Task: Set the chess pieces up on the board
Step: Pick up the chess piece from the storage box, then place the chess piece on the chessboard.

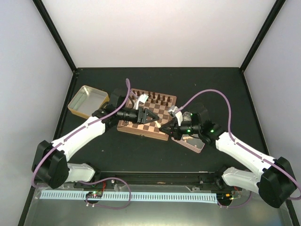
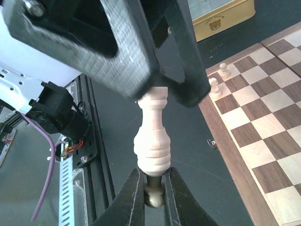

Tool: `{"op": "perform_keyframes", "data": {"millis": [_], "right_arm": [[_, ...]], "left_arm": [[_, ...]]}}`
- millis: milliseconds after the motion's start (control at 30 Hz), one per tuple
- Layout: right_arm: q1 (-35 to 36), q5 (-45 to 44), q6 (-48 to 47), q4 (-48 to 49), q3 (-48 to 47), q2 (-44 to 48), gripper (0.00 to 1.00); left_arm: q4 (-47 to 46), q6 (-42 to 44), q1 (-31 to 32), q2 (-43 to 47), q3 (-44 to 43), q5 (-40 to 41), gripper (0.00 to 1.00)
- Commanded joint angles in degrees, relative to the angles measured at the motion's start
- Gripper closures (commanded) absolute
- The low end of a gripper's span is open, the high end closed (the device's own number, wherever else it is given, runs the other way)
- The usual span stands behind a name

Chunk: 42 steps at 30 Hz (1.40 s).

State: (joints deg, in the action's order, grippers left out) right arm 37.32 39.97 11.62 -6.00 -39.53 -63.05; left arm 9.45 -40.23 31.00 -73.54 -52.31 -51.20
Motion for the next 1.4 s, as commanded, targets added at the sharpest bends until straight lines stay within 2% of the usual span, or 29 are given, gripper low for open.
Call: {"op": "perform_keyframes", "data": {"millis": [0, 167, 433, 500, 567, 633, 800, 867, 933, 1067, 1367], "right_arm": [[0.4, 1.6, -1.5, 0.0, -1.6, -0.1, 0.99], [0.5, 1.4, -1.3, 0.1, -2.0, -0.4, 0.99], [0.4, 0.1, -0.5, 0.4, -1.8, -0.8, 0.99], [0.4, -1.8, -0.2, -0.1, -1.5, -0.7, 0.99], [0.4, -5.9, 0.7, -0.9, -0.8, -0.5, 0.99], [0.4, -10.7, 1.9, -2.2, -0.1, -0.4, 0.99], [0.4, -23.7, 5.7, -6.9, 0.5, -1.5, 0.99], [0.5, -25.6, 6.6, -7.5, 0.7, -1.7, 0.99], [0.4, -26.6, 7.5, -7.6, 1.0, -1.5, 0.99], [0.5, -27.0, 8.1, -7.1, 1.2, -0.8, 0.99], [0.4, -27.2, 8.3, -7.2, 1.2, -0.6, 0.99]], "left_arm": [[3.5, 2.9, 0.8, -1.8, -2.3, -1.5, 0.56], [4.3, 3.8, 1.4, -2.3, -2.8, -2.7, 0.63], [3.4, 3.9, 1.4, -1.3, -2.8, -2.8, 0.9], [3.6, 4.3, 1.4, -0.5, -2.8, -0.8, 0.92], [5.4, 5.4, 1.2, 1.2, -2.9, 3.9, 0.93], [9.4, 6.9, 0.7, 3.3, -3.0, 12.3, 0.94], [20.8, 8.2, 0.5, 9.4, -0.8, 44.7, 0.94], [22.2, 7.7, 0.5, 11.3, 1.7, 54.2, 0.94], [22.7, 7.0, 0.5, 12.5, 3.9, 60.4, 0.94], [20.9, 5.3, 0.4, 11.9, 7.9, 67.0, 0.94], [15.1, 4.3, -2.6, 2.5, 9.1, 66.6, 0.94]]}}
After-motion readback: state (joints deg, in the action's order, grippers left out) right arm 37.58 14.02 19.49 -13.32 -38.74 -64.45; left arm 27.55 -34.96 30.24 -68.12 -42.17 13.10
